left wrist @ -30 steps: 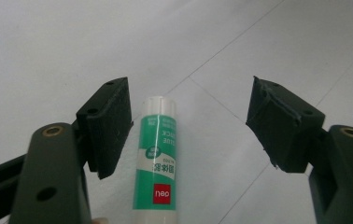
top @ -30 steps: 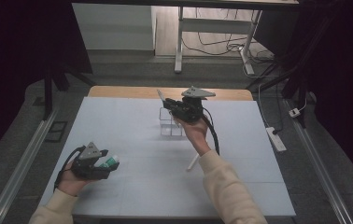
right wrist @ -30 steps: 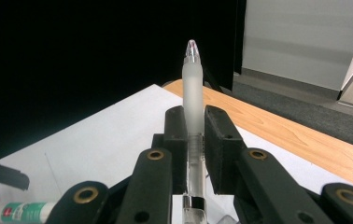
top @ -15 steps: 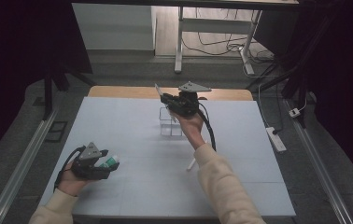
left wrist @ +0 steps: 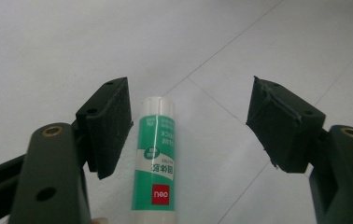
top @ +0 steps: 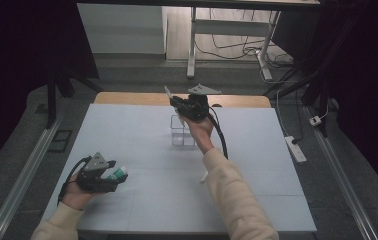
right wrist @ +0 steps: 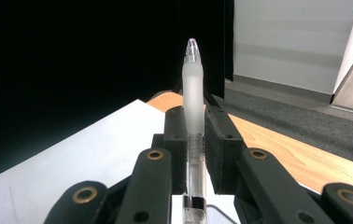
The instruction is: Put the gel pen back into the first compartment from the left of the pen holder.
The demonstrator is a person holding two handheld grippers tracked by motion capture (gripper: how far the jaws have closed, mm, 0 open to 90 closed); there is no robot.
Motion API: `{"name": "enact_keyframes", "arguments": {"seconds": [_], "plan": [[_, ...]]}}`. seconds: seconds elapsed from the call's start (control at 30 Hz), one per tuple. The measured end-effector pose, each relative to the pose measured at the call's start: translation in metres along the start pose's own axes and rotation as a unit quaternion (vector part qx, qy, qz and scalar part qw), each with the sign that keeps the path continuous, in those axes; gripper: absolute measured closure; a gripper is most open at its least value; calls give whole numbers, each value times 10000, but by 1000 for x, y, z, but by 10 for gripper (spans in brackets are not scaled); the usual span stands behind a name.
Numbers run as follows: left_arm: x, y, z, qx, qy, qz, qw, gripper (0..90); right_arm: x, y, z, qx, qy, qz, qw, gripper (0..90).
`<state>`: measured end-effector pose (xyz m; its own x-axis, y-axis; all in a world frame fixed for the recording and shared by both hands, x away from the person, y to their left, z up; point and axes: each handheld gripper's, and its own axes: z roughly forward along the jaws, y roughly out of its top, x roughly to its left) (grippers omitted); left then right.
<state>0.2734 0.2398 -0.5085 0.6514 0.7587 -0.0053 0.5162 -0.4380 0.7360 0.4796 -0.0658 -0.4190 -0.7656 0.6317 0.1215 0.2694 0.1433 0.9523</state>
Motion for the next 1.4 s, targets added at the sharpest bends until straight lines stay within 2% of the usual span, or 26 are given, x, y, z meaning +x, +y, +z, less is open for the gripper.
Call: {"name": "enact_keyframes", "arguments": {"seconds": [0.53,0.57,0.67,0.7,0.83,1.17,1.4], "plan": [[0,0,0,14,0,20,10000,301,-3,-2,14,-139,-27,45,9999,778],[0,0,0,15,0,20,10000,301,-3,-3,15,-106,-55,20,9999,765],[0,0,0,15,-1,22,10000,301,-3,-4,14,-1,-271,-86,9996,557],[0,0,0,11,-6,20,10000,301,-3,-4,14,-1,-271,-86,9996,557],[0,0,0,4,3,18,10000,302,-4,-4,10,176,-355,-188,9990,465],[-1,0,0,18,11,37,10000,301,-9,-5,-2,221,-309,-134,9992,451],[-1,0,0,26,10,44,10000,301,-10,-8,-8,312,-262,-215,9989,452]]}}
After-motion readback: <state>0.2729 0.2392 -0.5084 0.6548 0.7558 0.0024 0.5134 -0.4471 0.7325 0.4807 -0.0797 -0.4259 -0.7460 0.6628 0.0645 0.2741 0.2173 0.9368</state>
